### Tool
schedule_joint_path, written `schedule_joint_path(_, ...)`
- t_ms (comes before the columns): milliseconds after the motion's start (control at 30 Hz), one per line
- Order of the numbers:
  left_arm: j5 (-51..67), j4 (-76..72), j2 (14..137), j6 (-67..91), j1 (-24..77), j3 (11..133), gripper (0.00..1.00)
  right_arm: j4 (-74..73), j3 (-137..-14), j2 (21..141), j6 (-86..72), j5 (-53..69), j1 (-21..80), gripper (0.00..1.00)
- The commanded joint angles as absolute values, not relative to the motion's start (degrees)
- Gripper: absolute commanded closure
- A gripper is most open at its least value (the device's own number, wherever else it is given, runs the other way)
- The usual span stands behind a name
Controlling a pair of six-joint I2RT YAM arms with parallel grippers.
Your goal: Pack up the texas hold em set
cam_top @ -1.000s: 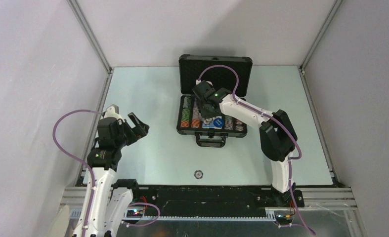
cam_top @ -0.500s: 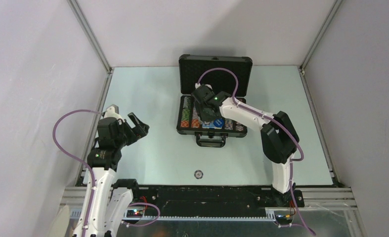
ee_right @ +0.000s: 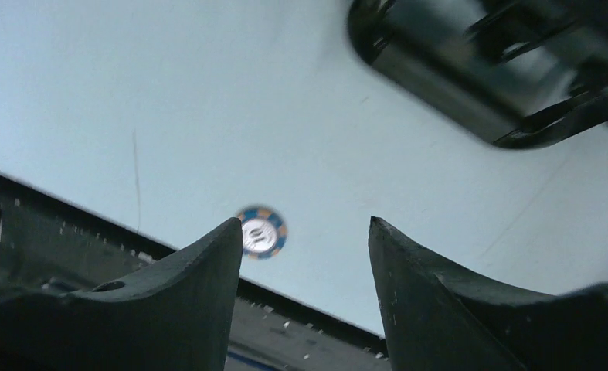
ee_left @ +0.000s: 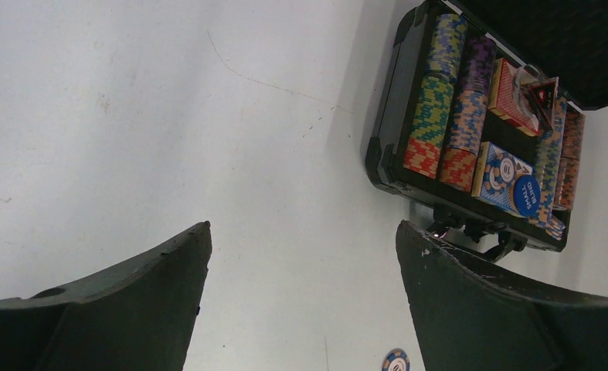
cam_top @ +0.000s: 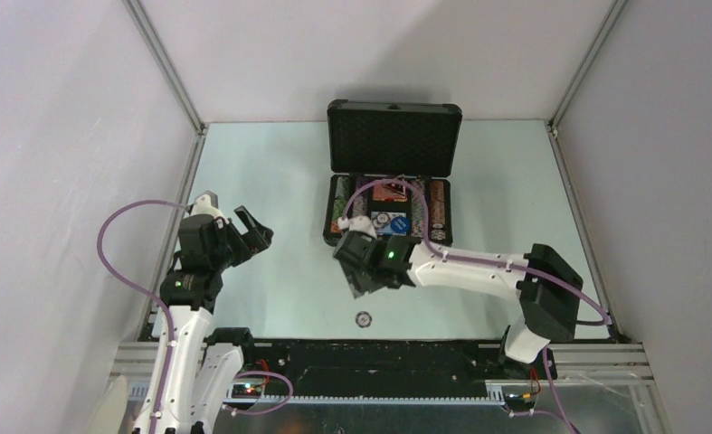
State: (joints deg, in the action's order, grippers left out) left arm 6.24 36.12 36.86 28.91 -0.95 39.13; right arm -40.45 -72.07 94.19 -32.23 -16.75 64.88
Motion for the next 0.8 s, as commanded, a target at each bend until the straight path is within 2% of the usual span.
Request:
schedule_joint_path(0,6.62,34.54,36.34,27.77,-1.5,39.88,0.06,-40.73,-70.57,96.01,-40.95,-19.04,70.72,0.34)
schedule_joint_path(433,6.71,34.5,36.47,27.78,-1.54,39.74,0.06,-38.49,-68.55,103.62,-46.11,-17.02,77.16,0.35)
schedule_joint_path(767,6.75,34.53,36.17,27.78,-1.52,39.81,0.06,-36.83,-68.51,106.5,-45.61,-17.27,76.66,0.44)
